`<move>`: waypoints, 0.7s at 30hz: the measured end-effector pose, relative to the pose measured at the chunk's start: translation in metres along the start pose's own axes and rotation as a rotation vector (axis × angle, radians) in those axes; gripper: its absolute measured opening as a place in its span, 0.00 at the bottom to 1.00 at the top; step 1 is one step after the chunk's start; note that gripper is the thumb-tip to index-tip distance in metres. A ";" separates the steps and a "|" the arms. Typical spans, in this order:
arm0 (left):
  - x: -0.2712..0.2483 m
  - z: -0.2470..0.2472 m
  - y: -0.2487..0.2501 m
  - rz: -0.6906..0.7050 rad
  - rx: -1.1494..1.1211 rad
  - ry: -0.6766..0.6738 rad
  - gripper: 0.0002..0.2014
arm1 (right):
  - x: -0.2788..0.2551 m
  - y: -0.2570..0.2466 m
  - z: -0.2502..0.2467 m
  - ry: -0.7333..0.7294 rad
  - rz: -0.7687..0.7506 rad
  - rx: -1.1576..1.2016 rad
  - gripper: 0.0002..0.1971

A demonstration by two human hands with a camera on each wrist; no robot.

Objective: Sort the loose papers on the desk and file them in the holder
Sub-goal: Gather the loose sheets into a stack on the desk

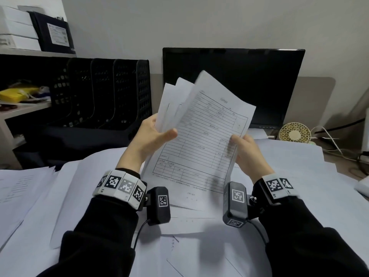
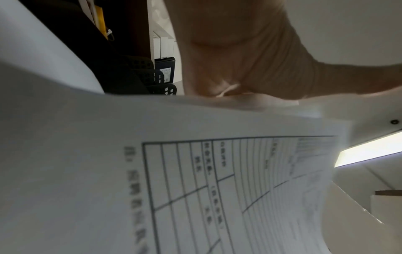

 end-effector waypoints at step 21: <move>0.000 -0.010 0.037 0.059 -0.025 0.269 0.19 | -0.030 -0.066 0.003 0.072 -0.370 -0.114 0.10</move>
Point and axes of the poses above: each hand's wrist, its own x-axis towards the middle knuckle, its own z-axis out of the palm, y = z × x, the point moved 7 cm from there along x, towards the middle knuckle, and after that the axes turned 3 degrees about -x, right-handed, at the moved point
